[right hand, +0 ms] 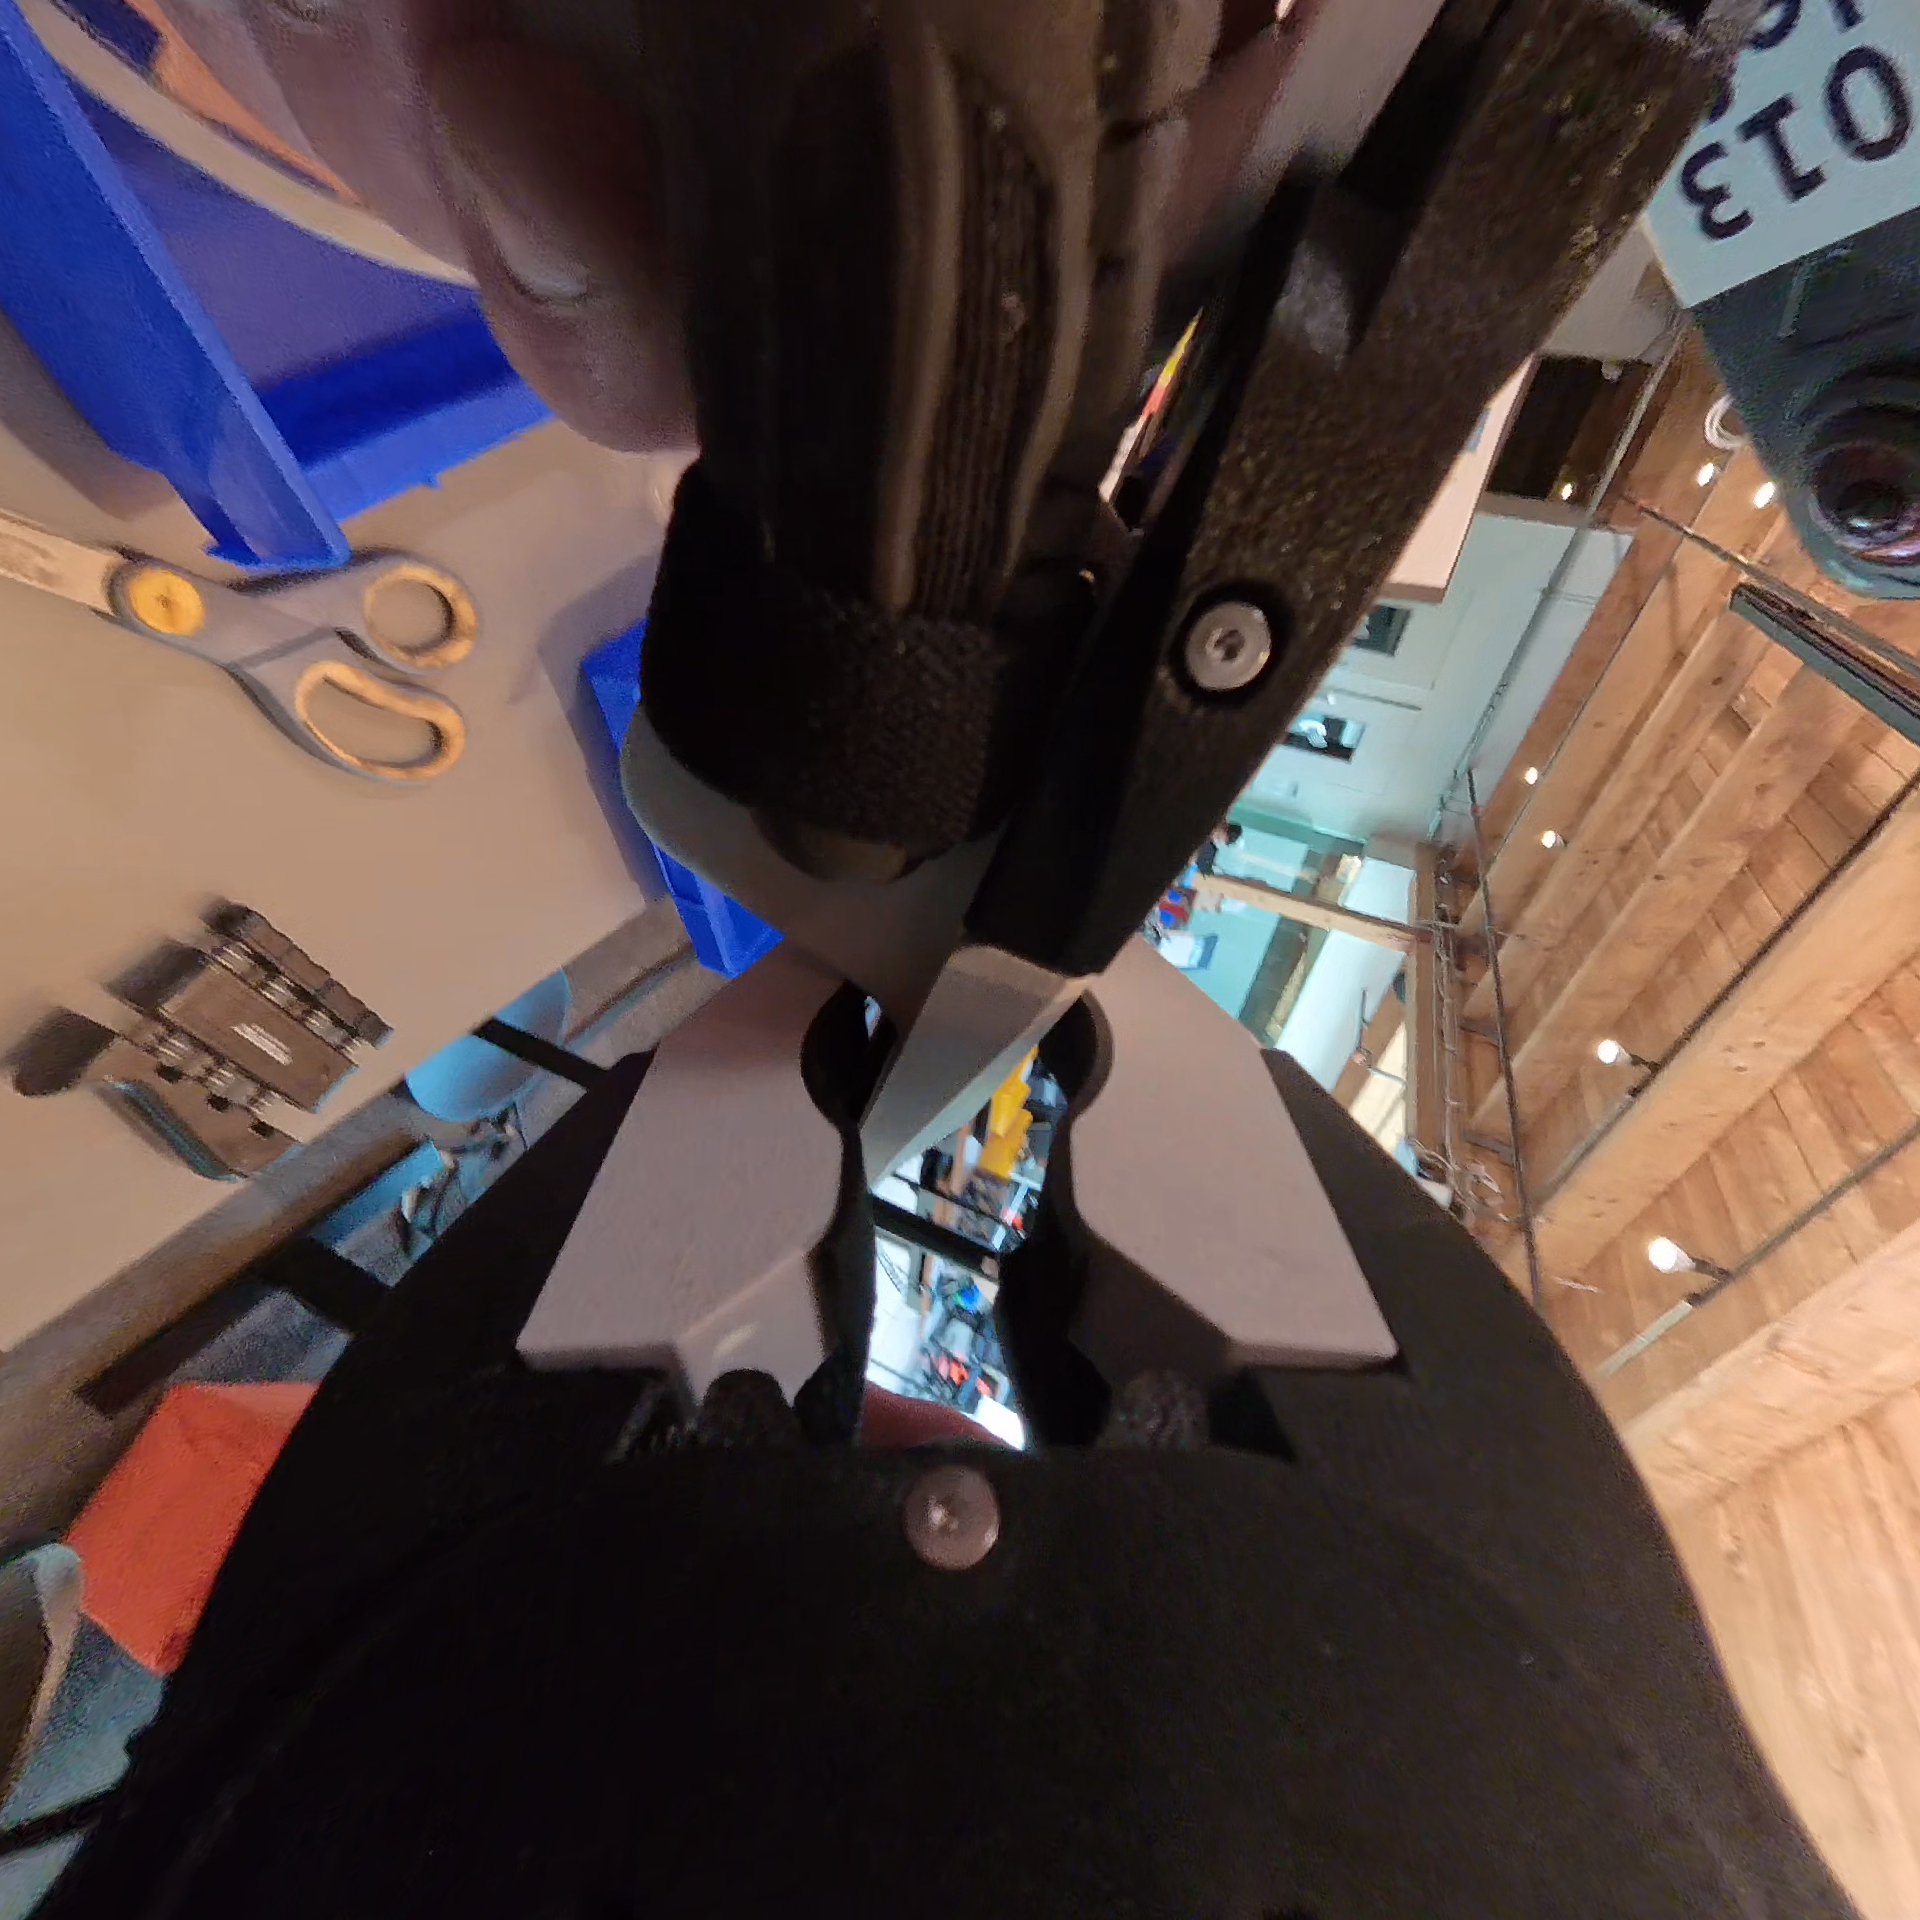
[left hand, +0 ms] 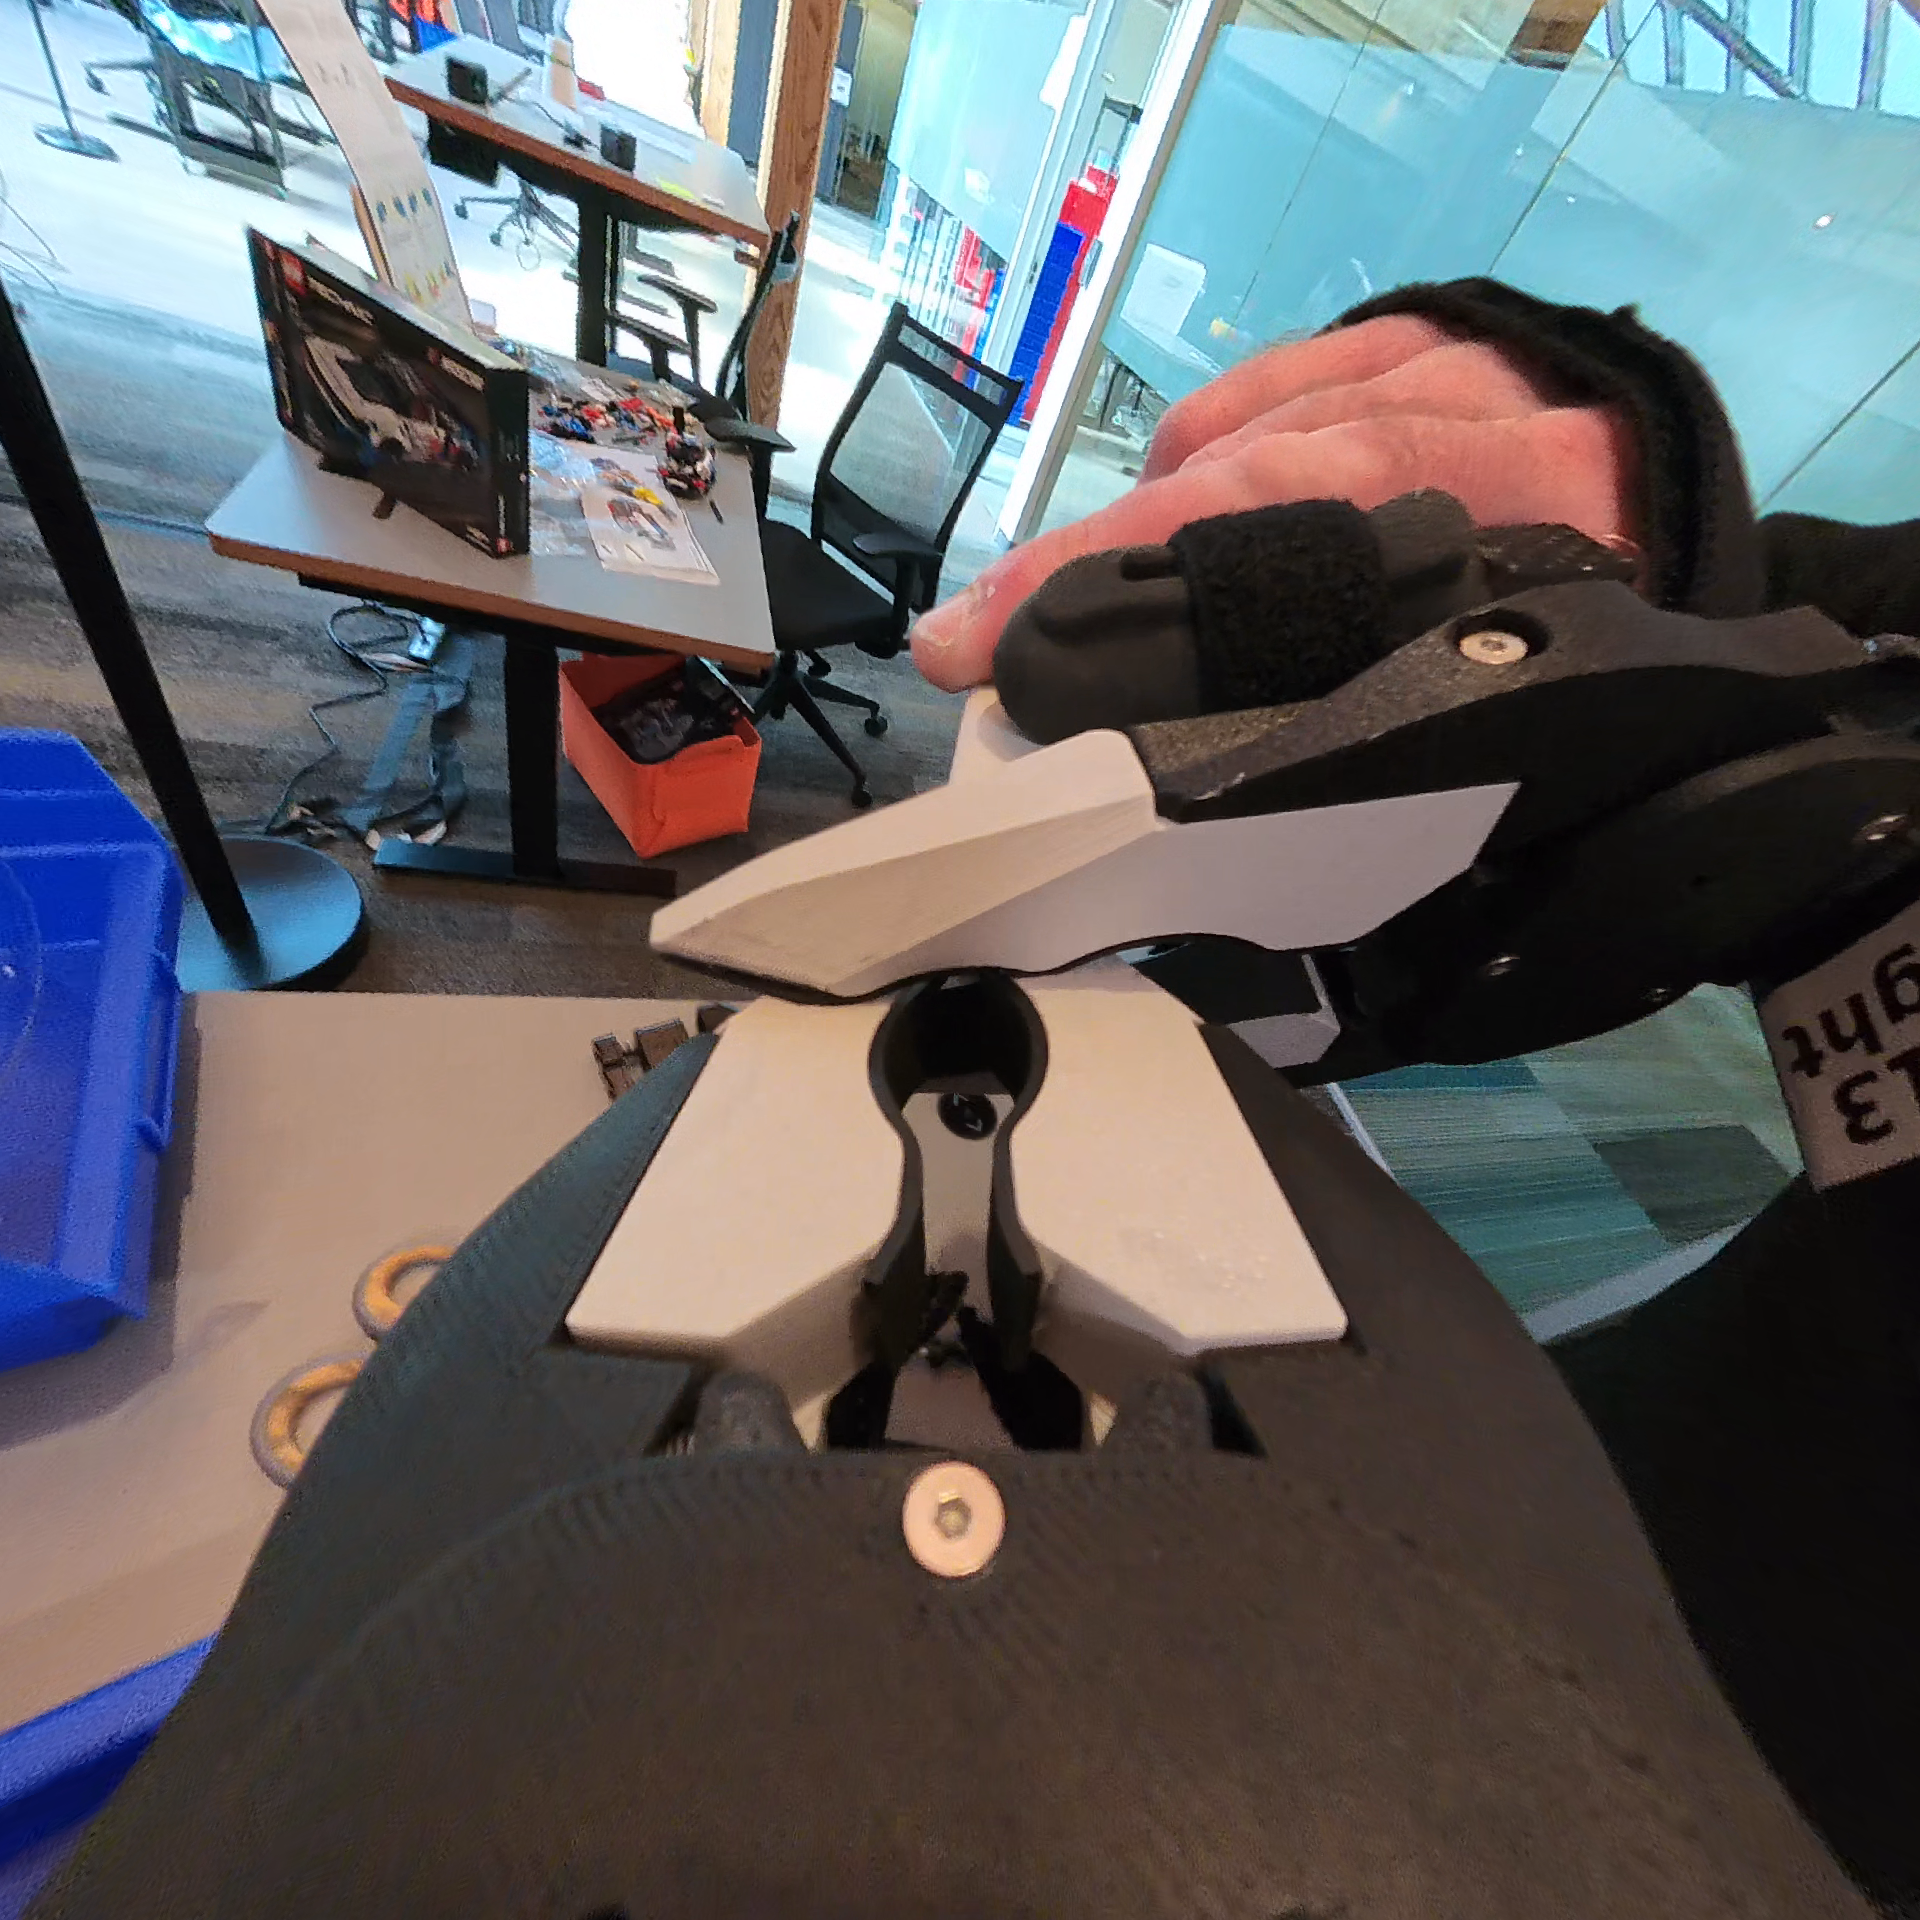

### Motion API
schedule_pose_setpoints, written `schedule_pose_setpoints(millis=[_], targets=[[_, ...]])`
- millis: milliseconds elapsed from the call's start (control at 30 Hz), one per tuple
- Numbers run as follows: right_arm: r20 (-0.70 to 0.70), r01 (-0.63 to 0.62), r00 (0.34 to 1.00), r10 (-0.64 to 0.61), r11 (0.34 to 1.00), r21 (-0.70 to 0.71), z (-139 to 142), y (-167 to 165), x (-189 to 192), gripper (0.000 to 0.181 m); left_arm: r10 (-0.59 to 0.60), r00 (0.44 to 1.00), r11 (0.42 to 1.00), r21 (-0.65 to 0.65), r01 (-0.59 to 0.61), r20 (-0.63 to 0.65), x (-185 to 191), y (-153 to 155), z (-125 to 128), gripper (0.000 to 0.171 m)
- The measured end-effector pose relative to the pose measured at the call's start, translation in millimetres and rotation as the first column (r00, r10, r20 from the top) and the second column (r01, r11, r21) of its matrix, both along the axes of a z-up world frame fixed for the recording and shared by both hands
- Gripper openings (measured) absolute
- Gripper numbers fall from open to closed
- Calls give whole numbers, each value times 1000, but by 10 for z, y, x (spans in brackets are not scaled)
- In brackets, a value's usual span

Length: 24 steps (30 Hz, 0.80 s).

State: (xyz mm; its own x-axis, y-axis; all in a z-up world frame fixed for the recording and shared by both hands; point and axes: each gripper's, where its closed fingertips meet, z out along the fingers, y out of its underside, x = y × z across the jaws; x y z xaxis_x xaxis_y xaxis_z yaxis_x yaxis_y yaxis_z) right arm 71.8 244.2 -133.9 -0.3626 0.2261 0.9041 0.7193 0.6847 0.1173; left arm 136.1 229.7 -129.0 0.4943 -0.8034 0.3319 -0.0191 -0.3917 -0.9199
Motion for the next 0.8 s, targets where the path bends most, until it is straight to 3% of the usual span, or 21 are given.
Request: schedule_pose_setpoints(millis=[367,567,600,633,667,733,800], targets=[[62,55,996,-58,997,51,-35,131,80,24,85,986,996,29,-82,-141,-39,203,-119,13],[73,62,995,-65,997,36,-26,192,59,27,103,986,995,0,-104,-129,-76,264,-110,12],[77,47,996,-48,999,12,-35,173,40,27,147,978,984,-84,-160,-145,-146,297,-162,0],[85,32,996,-30,999,-27,-48,124,27,34,124,973,967,-197,-163,-195,-189,288,-260,0],[103,44,994,-38,997,-62,-64,101,49,47,88,984,955,-268,-128,-156,-177,279,-250,0],[111,37,994,-25,993,-112,-36,72,97,54,94,990,970,-216,-115,-105,-215,334,-150,0],[70,8,997,13,960,-281,-21,-28,110,55,109,983,977,-167,-133,-147,-244,346,-143,0]])
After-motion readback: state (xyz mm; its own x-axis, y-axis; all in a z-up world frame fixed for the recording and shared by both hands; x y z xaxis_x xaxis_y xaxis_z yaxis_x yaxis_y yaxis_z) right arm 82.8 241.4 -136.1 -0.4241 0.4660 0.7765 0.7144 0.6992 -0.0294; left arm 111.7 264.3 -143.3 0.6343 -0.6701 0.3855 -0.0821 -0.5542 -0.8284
